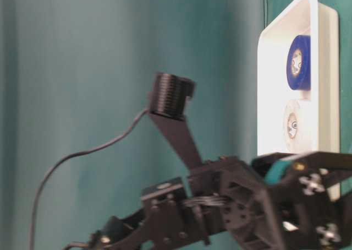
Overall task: Pick up the tape from a random location and place it into the white case.
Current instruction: 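Lower the left gripper into the teal roll's hole, then close the left gripper on the teal roll's rim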
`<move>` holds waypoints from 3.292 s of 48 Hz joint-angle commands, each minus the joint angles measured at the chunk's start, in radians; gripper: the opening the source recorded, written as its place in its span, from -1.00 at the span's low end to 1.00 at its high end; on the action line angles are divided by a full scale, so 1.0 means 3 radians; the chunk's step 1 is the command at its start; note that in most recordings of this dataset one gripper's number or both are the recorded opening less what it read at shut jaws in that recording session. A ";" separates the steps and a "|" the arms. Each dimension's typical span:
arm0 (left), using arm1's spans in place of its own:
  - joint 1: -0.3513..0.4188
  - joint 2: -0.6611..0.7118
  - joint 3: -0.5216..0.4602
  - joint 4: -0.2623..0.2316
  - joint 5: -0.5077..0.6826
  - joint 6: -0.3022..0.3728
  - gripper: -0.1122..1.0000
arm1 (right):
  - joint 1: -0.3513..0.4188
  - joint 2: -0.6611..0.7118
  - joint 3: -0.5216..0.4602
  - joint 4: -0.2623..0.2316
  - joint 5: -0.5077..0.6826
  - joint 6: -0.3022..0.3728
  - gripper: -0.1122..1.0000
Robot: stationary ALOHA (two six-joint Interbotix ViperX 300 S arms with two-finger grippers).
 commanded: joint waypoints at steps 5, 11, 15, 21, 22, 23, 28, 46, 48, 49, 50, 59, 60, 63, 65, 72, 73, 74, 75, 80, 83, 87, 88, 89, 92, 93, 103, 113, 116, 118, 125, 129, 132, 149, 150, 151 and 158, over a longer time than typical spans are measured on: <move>0.0000 0.0072 0.0031 0.0010 -0.0107 0.0000 0.88 | -0.0005 0.0031 -0.0066 -0.0005 -0.0026 -0.0005 0.69; 0.0005 0.0118 0.0072 0.0010 -0.0179 0.0005 0.88 | -0.0005 0.0046 -0.0061 -0.0010 -0.0031 -0.0005 0.69; 0.0000 0.0133 0.0077 0.0010 -0.0210 0.0000 0.87 | -0.0005 0.0056 -0.0061 -0.0005 -0.0031 -0.0005 0.69; 0.0000 0.0133 0.0072 0.0010 -0.0205 0.0000 0.87 | -0.0005 0.0061 -0.0056 -0.0010 -0.0041 -0.0005 0.69; -0.0005 0.0133 0.0072 0.0010 -0.0205 0.0000 0.86 | -0.0005 0.0061 -0.0061 -0.0010 -0.0041 -0.0005 0.69; 0.0000 0.0133 0.0072 0.0010 -0.0205 0.0000 0.85 | -0.0005 0.0061 -0.0056 -0.0010 -0.0041 -0.0005 0.69; 0.0000 0.0128 0.0072 0.0010 -0.0205 0.0000 0.72 | -0.0005 0.0066 -0.0056 -0.0010 -0.0041 -0.0005 0.69; -0.0005 0.0118 0.0066 0.0010 -0.0169 0.0005 -0.45 | -0.0005 0.0097 -0.0051 -0.0005 -0.0066 0.0000 0.69; -0.0005 0.0118 0.0061 0.0010 -0.0164 0.0010 -0.45 | -0.0005 0.0097 -0.0051 -0.0010 -0.0072 0.0000 0.69; 0.0000 0.0118 0.0061 0.0010 -0.0164 0.0010 -0.45 | -0.0005 0.0097 -0.0046 -0.0005 -0.0072 0.0000 0.69; 0.0000 0.0118 0.0061 0.0010 -0.0159 0.0010 -0.45 | -0.0005 0.0102 -0.0051 -0.0005 -0.0072 -0.0005 0.69; 0.0000 0.0118 0.0056 0.0010 -0.0159 0.0010 -0.45 | -0.0005 0.0102 -0.0051 -0.0010 -0.0082 0.0000 0.69; 0.0000 0.0118 0.0056 0.0010 -0.0159 0.0010 -0.45 | -0.0005 0.0102 -0.0051 -0.0010 -0.0072 0.0000 0.69; 0.0000 0.0118 0.0051 0.0010 -0.0159 0.0010 -0.45 | -0.0005 0.0102 -0.0051 -0.0005 -0.0072 0.0000 0.69; -0.0005 0.0118 0.0051 0.0010 -0.0159 0.0010 -0.45 | -0.0005 0.0102 -0.0046 -0.0005 -0.0072 0.0000 0.69; 0.0000 0.0112 0.0046 0.0010 -0.0159 0.0010 -0.45 | -0.0005 0.0102 -0.0046 -0.0010 -0.0072 0.0000 0.69; 0.0000 0.0107 0.0046 0.0010 -0.0159 0.0010 -0.45 | -0.0005 0.0102 -0.0051 -0.0005 -0.0082 0.0000 0.69; -0.0005 0.0102 0.0041 0.0010 -0.0159 0.0010 -0.45 | -0.0005 0.0102 -0.0051 -0.0005 -0.0082 0.0000 0.69; -0.0005 0.0097 0.0041 0.0010 -0.0159 0.0010 -0.45 | -0.0005 0.0102 -0.0051 -0.0005 -0.0072 0.0000 0.69; -0.0005 0.0036 0.0041 0.0010 -0.0118 0.0010 -0.45 | -0.0005 0.0102 -0.0051 -0.0010 -0.0072 0.0000 0.69; 0.0000 -0.0010 0.0031 0.0010 -0.0072 0.0010 -0.45 | 0.0000 0.0102 -0.0051 -0.0010 -0.0082 0.0000 0.69; -0.0010 -0.0087 0.0005 0.0010 0.0015 0.0010 -0.45 | -0.0005 0.0102 -0.0051 -0.0010 -0.0072 0.0000 0.69; -0.0010 -0.0102 0.0000 0.0010 0.0036 0.0010 -0.45 | -0.0005 0.0102 -0.0051 -0.0005 -0.0082 0.0000 0.69; -0.0015 -0.0123 -0.0005 0.0010 0.0056 0.0010 -0.45 | -0.0005 0.0102 -0.0051 -0.0005 -0.0082 0.0000 0.69; -0.0020 -0.0179 -0.0036 0.0010 0.0107 0.0010 -0.45 | -0.0005 0.0102 -0.0051 -0.0010 -0.0072 0.0000 0.69; -0.0026 -0.0205 -0.0046 0.0010 0.0112 0.0010 -0.45 | -0.0005 0.0102 -0.0051 -0.0005 -0.0072 0.0000 0.69; -0.0061 -0.0343 -0.0143 0.0015 0.0245 0.0010 -0.45 | -0.0005 0.0102 -0.0056 -0.0010 -0.0072 0.0000 0.69; -0.0061 -0.0501 -0.0281 0.0026 0.0532 0.0010 -0.45 | -0.0005 0.0102 -0.0056 -0.0010 -0.0082 0.0000 0.69; -0.0061 -0.0542 -0.0307 0.0026 0.0583 0.0010 -0.45 | 0.0000 0.0102 -0.0056 -0.0005 -0.0082 0.0000 0.69; -0.0066 -0.0557 -0.0322 0.0031 0.0614 0.0010 -0.45 | -0.0005 0.0102 -0.0056 -0.0010 -0.0072 0.0000 0.69; -0.0061 -0.0629 -0.0419 0.0041 0.0823 0.0015 -0.45 | -0.0005 0.0102 -0.0061 -0.0005 -0.0082 0.0000 0.69; -0.0061 -0.0680 -0.0481 0.0051 0.0926 0.0015 -0.45 | -0.0005 0.0102 -0.0061 -0.0010 -0.0072 0.0000 0.69; -0.0061 -0.0741 -0.0527 0.0056 0.0992 0.0020 -0.45 | -0.0005 0.0102 -0.0061 -0.0010 -0.0072 0.0000 0.69; -0.0061 -0.1115 -0.0813 0.0097 0.1355 0.0020 -0.45 | -0.0005 0.0102 -0.0066 -0.0010 -0.0072 0.0000 0.69; -0.0061 -0.1130 -0.0828 0.0097 0.1370 0.0020 -0.45 | -0.0005 0.0102 -0.0061 -0.0005 -0.0072 0.0000 0.69; -0.0061 -0.1145 -0.0839 0.0097 0.1381 0.0020 -0.45 | -0.0005 0.0102 -0.0061 -0.0010 -0.0072 0.0000 0.69; -0.0051 -0.1191 -0.0879 0.0097 0.1437 0.0020 -0.45 | -0.0005 0.0102 -0.0061 -0.0005 -0.0072 0.0000 0.69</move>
